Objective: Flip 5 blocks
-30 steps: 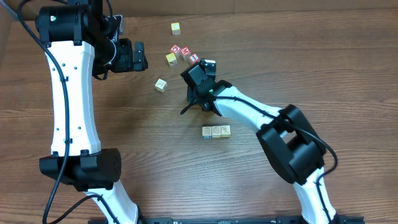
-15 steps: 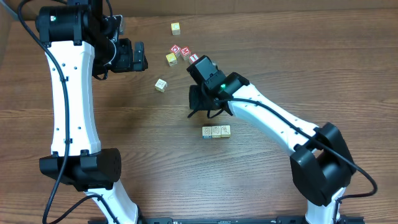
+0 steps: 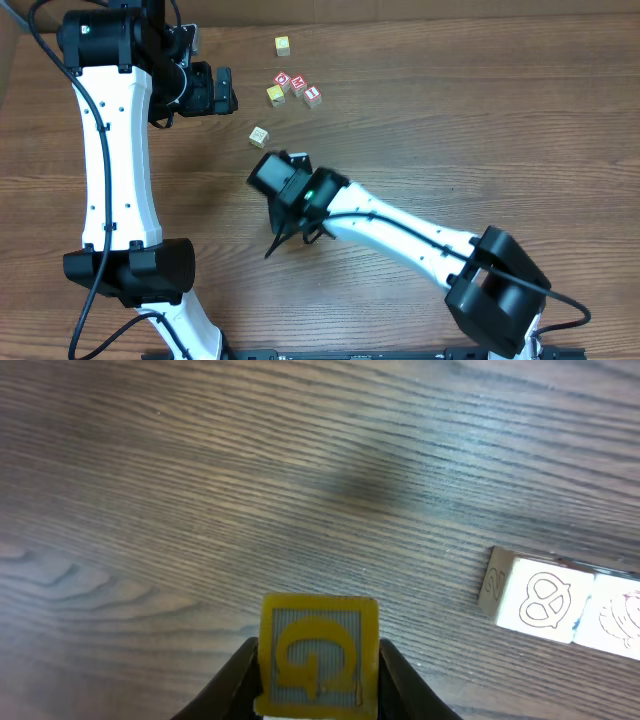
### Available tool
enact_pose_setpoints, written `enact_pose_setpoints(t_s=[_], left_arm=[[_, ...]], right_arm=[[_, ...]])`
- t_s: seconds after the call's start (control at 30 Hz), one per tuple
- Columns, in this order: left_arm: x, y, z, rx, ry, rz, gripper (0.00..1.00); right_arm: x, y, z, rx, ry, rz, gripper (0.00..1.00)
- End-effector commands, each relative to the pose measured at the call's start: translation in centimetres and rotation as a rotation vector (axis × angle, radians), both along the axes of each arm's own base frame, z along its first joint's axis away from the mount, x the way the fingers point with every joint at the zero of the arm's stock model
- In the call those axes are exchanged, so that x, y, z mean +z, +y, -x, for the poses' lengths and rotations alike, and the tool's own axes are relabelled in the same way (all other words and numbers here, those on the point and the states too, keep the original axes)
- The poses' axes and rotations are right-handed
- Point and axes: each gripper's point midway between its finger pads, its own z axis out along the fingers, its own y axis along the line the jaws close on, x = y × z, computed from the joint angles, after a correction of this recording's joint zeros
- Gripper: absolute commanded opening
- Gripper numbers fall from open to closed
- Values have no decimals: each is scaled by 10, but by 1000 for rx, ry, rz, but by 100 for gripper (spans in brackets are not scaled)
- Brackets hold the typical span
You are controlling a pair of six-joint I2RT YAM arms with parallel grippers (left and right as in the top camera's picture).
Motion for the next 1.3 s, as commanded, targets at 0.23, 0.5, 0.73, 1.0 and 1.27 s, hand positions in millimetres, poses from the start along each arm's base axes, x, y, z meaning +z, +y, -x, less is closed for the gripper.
enact_pose_setpoints(t_s=[0.23, 0.5, 0.73, 1.0, 1.27], left_arm=[[-5, -1, 0, -16, 15, -8, 100], [-5, -1, 0, -16, 15, -8, 100], [-5, -1, 0, -15, 15, -8, 100], [-5, -1, 0, -15, 15, -8, 100], [-5, -1, 0, -15, 15, -8, 100]], right_arm=[[-44, -6, -8, -49, -83, 145, 34], [-50, -8, -16, -66, -81, 143, 45], [-50, -8, -17, -62, -82, 144, 60], [-43, 13, -5, -19, -5, 45, 41], [-31, 31, -13, 25, -45, -18, 34]])
